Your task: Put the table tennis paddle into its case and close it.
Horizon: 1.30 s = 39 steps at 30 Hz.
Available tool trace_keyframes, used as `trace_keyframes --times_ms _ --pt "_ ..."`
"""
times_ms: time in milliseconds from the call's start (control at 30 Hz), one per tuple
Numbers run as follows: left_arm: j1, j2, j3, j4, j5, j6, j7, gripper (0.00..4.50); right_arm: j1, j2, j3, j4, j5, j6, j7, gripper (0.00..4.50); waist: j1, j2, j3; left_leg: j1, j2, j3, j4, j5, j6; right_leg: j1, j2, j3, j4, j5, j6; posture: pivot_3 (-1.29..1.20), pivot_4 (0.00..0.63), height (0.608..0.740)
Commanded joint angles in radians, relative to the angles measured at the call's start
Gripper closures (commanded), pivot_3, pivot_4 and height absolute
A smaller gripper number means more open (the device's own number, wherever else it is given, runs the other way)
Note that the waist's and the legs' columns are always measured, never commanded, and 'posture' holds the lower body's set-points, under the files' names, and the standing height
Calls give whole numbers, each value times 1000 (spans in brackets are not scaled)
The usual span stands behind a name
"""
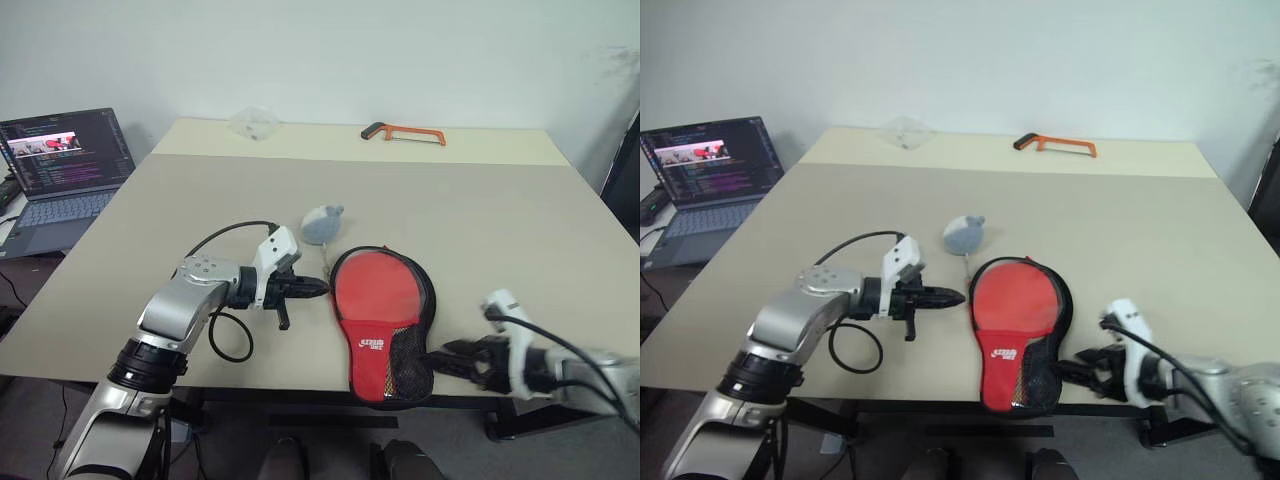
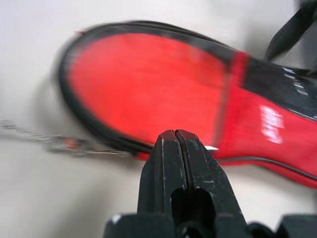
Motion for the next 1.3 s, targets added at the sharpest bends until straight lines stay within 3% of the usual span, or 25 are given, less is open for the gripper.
trace_keyframes --times_ms 33,167,333,500,633,900,1300 --pt "-75 -48 54 74 24 -54 91 4500 -69 -65 -7 -63 -136 -115 178 29 0 0 0 0 0 0 0 0 0 0 0 0 0 0 0 0 150 740" --pt "-121 -83 66 146 45 -86 142 4500 -270 8 136 -54 -321 -199 162 29 -10 -1 0 0 0 0 1 0 0 0 1 1 1 1 2 0 150 740" --pt "-140 -99 63 182 77 -109 187 4500 -496 318 417 71 -616 -285 30 29 -14 -1 0 0 0 0 1 0 0 -1 1 1 1 2 2 0 150 740" --pt "-201 -117 94 263 90 -126 234 4500 -512 487 582 238 -867 -395 -11 29 9 -2 1 -3 -1 1 1 0 0 -2 -1 0 0 4 -3 0 150 740" --pt "-297 -164 106 406 126 -187 315 4500 -481 589 608 385 -970 -456 -8 29 23 -2 1 -3 -1 0 3 0 0 -1 -1 -2 0 5 -2 0 150 740" --pt "-392 -219 121 533 159 -264 374 4500 -441 618 614 522 -1105 -372 1 29 17 -2 0 -1 -1 0 5 0 0 1 -1 -1 2 6 -1 0 150 740" --pt "-513 -272 73 781 270 -323 415 4500 -403 520 545 508 -1136 -292 59 29 33 -4 -2 0 -5 0 14 1 0 9 -6 -2 -1 6 8 0 150 740"
